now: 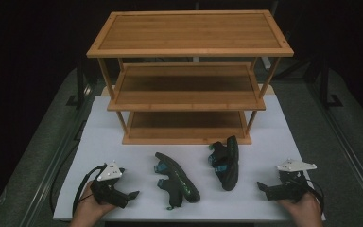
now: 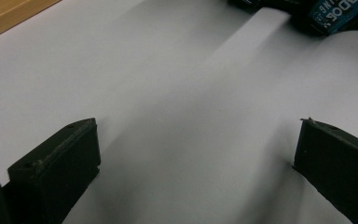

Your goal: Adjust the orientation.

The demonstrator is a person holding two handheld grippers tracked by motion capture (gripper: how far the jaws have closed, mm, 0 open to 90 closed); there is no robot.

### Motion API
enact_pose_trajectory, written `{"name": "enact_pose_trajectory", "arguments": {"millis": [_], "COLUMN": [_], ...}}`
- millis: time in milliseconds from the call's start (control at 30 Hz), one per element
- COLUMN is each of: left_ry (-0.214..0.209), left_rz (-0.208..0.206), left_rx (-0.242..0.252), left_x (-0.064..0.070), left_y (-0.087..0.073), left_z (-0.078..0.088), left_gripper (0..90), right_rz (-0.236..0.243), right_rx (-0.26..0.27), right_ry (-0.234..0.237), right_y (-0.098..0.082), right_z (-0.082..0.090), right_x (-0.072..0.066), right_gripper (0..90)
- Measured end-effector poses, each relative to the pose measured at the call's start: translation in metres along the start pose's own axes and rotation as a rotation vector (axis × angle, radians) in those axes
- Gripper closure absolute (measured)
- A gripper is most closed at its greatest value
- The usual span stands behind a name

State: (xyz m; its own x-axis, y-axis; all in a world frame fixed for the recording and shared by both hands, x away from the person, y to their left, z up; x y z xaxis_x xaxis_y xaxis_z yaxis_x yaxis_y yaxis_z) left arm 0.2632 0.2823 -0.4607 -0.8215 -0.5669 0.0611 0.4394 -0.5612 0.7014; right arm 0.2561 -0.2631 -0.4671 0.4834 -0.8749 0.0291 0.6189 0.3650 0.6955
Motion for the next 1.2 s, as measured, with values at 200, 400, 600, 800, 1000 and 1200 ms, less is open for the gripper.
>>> {"name": "enact_pose_trajectory", "arguments": {"millis": [200,400,600,800,1000,1200], "left_ry": [-0.002,-0.019,-0.068,-0.112,-0.168,-0.202], "left_rz": [0.002,0.005,-0.004,-0.028,-0.079,-0.111], "left_rx": [0.001,0.040,0.071,0.095,0.115,0.118], "left_x": [-0.001,-0.001,0.003,0.012,0.025,0.033], "left_y": [0.000,0.000,0.003,0.008,0.019,0.025], "left_z": [0.000,0.005,0.008,0.010,0.006,-0.001], "left_gripper": [0.0,8.7,17.6,26.2,35.1,39.5], "right_rz": [0.000,0.000,0.000,-0.001,-0.001,-0.001], "right_rx": [0.002,0.003,0.001,0.002,0.003,0.002], "right_ry": [0.000,0.000,0.000,0.000,0.000,0.000], "right_y": [0.000,0.000,0.000,0.000,0.000,0.000], "right_z": [0.000,0.000,0.000,0.000,0.000,0.000], "right_x": [0.000,0.000,0.000,0.000,0.000,0.000], "right_gripper": [0.0,0.0,0.0,0.0,0.0,0.0]}}
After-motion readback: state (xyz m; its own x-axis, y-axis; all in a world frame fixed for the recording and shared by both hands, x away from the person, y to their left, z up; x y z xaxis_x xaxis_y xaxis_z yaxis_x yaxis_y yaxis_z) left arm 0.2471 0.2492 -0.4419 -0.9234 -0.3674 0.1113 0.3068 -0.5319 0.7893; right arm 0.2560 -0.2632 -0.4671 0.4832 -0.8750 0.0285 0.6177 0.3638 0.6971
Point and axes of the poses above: each handheld gripper's, and its own axes: z roughly backward along the jaws, y roughly out of its top, x roughly to its right, the point moved 1 cm from there along -z, roughly forward along the jaws, and after that the axes turned 4 degrees about -y, right-handed, at the moved point
